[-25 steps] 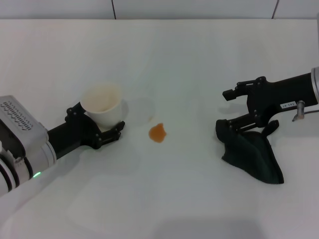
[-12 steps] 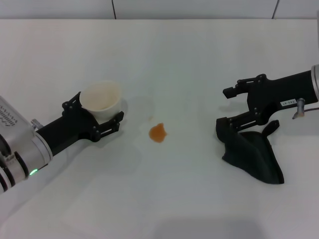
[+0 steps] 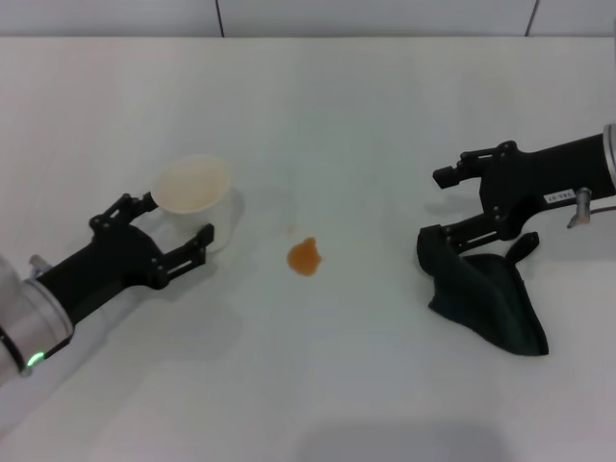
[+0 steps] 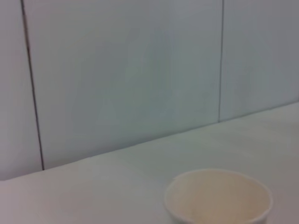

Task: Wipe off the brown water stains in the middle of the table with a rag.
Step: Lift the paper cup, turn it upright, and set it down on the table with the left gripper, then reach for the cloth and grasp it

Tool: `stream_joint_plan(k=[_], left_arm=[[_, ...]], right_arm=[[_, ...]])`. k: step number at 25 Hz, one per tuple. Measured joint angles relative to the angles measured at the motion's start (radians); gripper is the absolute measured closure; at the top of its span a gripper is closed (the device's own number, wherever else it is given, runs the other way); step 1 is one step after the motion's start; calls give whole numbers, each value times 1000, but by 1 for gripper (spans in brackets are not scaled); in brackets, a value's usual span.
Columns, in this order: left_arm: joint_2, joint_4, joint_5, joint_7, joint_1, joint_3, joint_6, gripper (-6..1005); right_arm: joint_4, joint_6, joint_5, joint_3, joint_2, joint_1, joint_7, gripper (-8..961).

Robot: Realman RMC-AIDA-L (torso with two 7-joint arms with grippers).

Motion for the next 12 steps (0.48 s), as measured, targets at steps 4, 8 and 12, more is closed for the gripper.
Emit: stream_joint_plan(k=[4,8,12], left_arm=[[1,40,1,-23,41,0,40,112],[8,95,7,-71,96,1,85,112],[21,145,18,-124,152,6,127,112]], right_arm=[[-2,-4,0,1,-3,-6,0,99],[-2,-6,0,2,-5,-7,0,100],[-2,-6,0,2,-5,-7,0,100]])
